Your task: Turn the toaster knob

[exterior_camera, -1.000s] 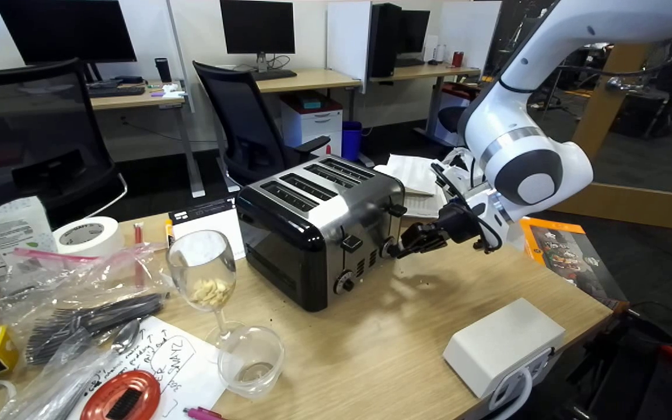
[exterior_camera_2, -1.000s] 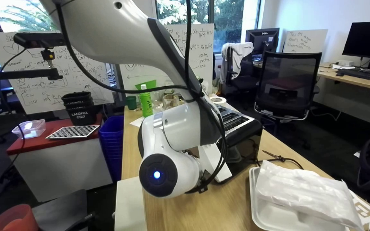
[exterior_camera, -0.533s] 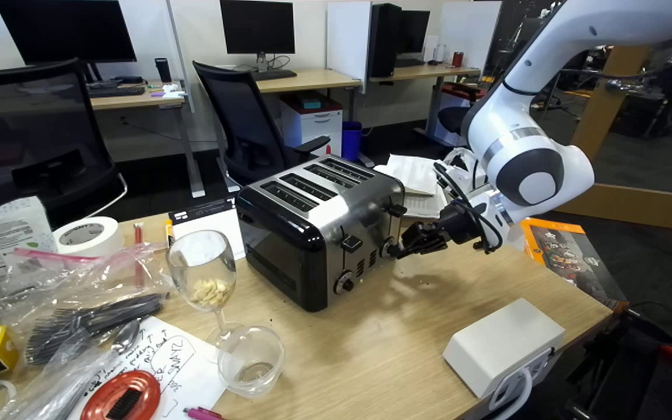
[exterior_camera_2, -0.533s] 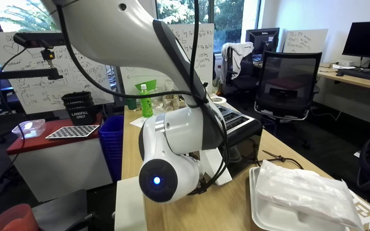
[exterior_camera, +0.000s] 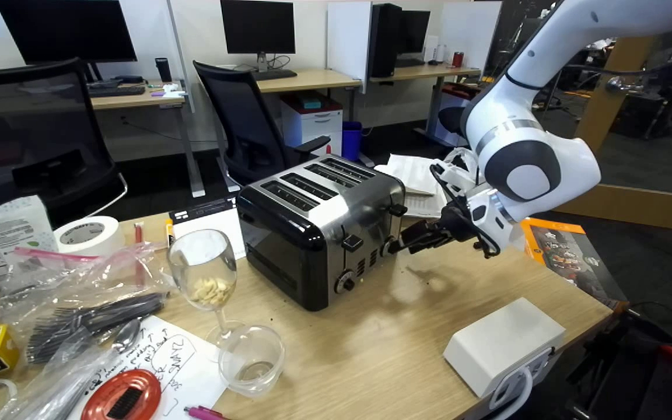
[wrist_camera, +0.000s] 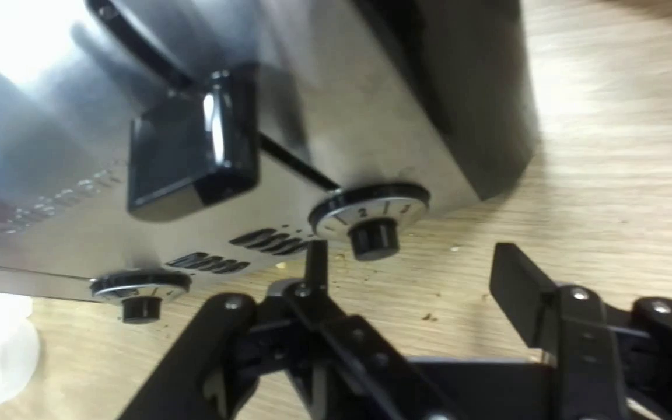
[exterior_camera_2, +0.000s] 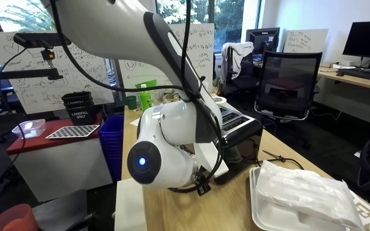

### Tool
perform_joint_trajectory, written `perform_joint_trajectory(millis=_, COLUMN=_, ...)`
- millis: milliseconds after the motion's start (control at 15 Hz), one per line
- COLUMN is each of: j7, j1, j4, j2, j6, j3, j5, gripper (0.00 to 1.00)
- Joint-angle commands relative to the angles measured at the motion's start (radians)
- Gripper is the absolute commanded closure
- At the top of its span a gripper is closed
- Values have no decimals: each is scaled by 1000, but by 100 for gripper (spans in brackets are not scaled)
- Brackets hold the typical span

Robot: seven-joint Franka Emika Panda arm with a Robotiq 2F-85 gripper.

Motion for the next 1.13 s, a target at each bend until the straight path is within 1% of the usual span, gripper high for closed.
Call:
perform_joint_trajectory(millis=0, j7=-268, j1=64, j4=-25, j2=-64, j6=106, j3=-85, j5=209, gripper=0)
perform_joint_trajectory(millis=133, j7=-402, j1=87, j4=-49, j2=-96, j6=124, j3=-133, j5=308, gripper=0)
perform_joint_trajectory(millis=200, j7=-354, j1=126, j4=-64, j2=-120, j6=124, j3=-204, j5=233, gripper=0)
perform_joint_trajectory(millis=267, j7=-385, j1=137, j4=-78, j2=-134, j6=122, j3=-227, j5=236, gripper=0)
perform_joint_trajectory(millis=400, j7=-396, j1=174, j4=-105, j2=-162, j6=111, j3=-291, j5=225, gripper=0)
perform_joint_trajectory(millis=533, j7=-430, j1=201, j4=-144, j2=-192, j6=104, j3=-326, j5=224, gripper=0)
perform_joint_trajectory(millis=600, j7=-449, j1=215, j4=-164, j2=-205, j6=97, j3=-336, j5=224, gripper=0)
perform_joint_trajectory(millis=667, j7=-408, j1=179, j4=-123, j2=-166, j6=117, j3=-304, j5=224, gripper=0)
perform_joint_trajectory(millis=800, j7=-420, j1=203, j4=-147, j2=-183, j6=116, j3=-316, j5=224, gripper=0)
perform_joint_trajectory(millis=1067, j7=-423, j1=209, j4=-148, j2=-185, j6=115, j3=-322, j5=224, gripper=0)
